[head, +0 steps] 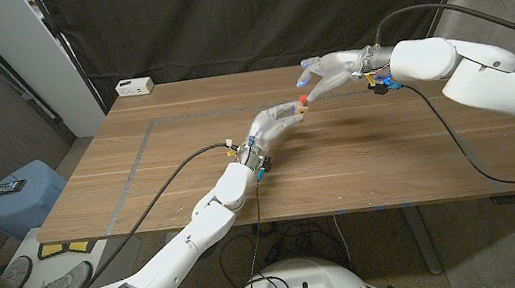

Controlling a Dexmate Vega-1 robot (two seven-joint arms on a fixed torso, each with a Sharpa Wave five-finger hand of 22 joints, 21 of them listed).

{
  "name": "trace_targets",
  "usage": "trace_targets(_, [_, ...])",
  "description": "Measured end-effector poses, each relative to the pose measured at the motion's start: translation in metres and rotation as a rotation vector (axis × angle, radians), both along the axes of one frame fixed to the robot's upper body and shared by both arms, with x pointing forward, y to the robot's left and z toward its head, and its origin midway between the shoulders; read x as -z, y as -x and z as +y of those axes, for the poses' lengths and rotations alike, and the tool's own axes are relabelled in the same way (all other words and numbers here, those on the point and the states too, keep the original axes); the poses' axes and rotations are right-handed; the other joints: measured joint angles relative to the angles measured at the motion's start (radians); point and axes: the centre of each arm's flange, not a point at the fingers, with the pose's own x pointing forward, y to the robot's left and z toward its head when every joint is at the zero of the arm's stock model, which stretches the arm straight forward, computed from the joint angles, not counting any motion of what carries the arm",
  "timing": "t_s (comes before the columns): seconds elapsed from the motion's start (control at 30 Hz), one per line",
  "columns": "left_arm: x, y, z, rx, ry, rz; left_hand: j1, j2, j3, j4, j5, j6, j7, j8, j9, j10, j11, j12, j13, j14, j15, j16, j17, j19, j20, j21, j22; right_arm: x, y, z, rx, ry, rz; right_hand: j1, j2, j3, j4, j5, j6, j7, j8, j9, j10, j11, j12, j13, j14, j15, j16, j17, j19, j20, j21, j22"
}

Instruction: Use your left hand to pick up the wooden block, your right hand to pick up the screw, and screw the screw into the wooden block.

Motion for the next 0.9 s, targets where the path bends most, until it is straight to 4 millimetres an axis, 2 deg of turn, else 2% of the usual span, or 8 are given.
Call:
trace_targets(0.47, [0.001, 0.0, -0.004, 0.011, 0.012, -0.004, 0.0, 0.0, 0.0, 0.0, 0.0, 0.0, 0.0, 0.0, 0.0, 0.0, 0.0, 0.0, 0.0, 0.0, 0.0, 0.0, 0.0, 0.0, 0.0, 0.0, 0.0, 0.0, 0.006, 0.006, 0.028, 0.052, -0.016, 0.009, 0.001, 0.01, -0.002, -0.005, 0.03, 0.023, 0.0, 0.0, 0.009, 0.009, 0.0, 0.0, 0.01, 0.009, 0.0, 0.0, 0.0, 0.0, 0.0, 0.0])
trace_targets(0.9, [0.004, 0.002, -0.005, 0.014, 0.016, -0.003, 0.0, 0.0, 0.0, 0.0, -0.004, 0.0, 0.0, 0.0, 0.0, 0.0, 0.0, 0.0, 0.0, 0.0, 0.0, 0.0, 0.0, 0.0, 0.0, 0.0, 0.0, 0.0, 0.012, 0.015, 0.049, 0.102, -0.048, 0.018, 0.003, 0.019, -0.003, -0.012, 0.063, 0.022, 0.012, 0.0, 0.018, 0.01, 0.007, 0.0, 0.011, 0.011, 0.0, -0.005, 0.002, -0.002, 0.0, 0.0])
